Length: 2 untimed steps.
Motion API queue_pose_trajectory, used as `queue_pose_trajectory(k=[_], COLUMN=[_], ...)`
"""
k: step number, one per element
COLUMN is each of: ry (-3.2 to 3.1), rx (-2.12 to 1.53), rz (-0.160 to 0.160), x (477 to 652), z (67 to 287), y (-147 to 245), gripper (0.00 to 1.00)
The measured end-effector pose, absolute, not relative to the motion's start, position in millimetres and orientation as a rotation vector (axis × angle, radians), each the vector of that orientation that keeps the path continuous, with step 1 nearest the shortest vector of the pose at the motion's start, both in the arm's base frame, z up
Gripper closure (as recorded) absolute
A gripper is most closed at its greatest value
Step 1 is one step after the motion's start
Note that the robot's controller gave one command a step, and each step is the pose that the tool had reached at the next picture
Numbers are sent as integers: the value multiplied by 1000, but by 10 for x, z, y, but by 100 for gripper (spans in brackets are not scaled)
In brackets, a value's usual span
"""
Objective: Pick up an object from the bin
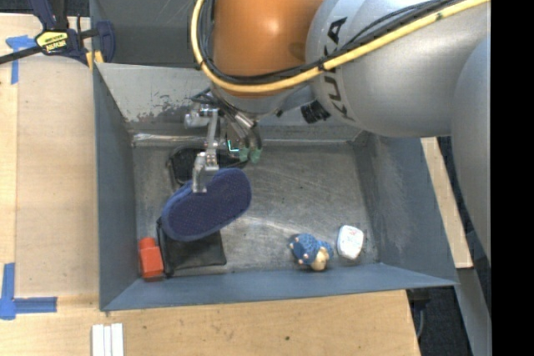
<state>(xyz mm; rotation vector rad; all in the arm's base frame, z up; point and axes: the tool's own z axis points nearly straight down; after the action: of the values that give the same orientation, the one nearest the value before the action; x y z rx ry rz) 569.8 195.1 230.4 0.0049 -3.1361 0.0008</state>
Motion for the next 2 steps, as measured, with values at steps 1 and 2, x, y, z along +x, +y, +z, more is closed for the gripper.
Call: queue_pose_trajectory(k=[1,2], ry=[-2990,-2664], rx=[997,1666], rz=[-5,0], x=[5567,5436], z=[1047,1031], y=[1734,1700], gripper=[0,0])
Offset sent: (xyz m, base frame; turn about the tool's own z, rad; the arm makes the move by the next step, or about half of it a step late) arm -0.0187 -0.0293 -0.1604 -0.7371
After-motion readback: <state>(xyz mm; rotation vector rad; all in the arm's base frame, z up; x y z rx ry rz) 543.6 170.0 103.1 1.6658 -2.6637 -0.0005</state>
